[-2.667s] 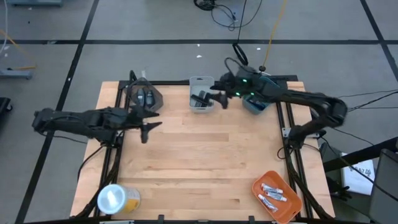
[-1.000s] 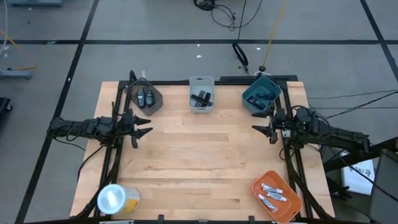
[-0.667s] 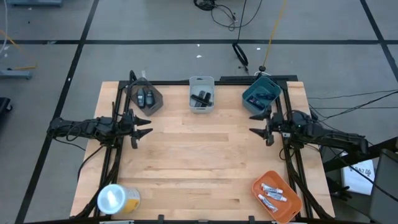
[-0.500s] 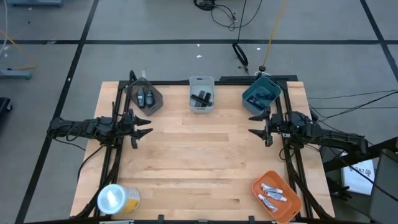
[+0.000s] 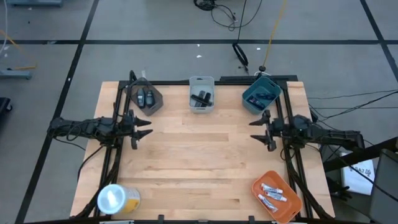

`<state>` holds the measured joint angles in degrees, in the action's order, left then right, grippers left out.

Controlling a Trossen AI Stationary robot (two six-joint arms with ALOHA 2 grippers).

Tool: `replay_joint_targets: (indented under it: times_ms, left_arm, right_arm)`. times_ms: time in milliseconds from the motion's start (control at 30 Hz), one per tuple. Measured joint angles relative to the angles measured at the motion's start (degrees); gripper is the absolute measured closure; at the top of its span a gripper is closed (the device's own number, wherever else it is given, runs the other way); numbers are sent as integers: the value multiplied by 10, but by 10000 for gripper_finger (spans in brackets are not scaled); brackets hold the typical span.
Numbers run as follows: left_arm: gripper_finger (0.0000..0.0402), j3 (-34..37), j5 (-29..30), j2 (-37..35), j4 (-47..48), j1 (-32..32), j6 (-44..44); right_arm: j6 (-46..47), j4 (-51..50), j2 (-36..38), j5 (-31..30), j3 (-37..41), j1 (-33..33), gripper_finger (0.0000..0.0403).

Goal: Pick & Place Travel size toiletries
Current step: Return to Home Position

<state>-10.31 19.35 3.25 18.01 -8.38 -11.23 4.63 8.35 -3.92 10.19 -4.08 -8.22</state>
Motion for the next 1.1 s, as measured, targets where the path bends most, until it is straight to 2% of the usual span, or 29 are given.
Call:
replay_joint_targets:
  times_ms: [167,433,567,1100]
  left_arm:
    - [218,0,1,0,-2,-12,3]
    - [218,18,25,0,-22,-31,6]
    - [218,50,31,0,-49,-33,-3]
    - [218,49,30,1,-56,-34,3]
  right_arm:
    - [-16,1,28,-42,21,37,144]
    - [-43,-10,35,-44,30,76,140]
    - [-43,-35,34,-44,31,83,143]
    - [-53,-61,25,-44,32,85,144]
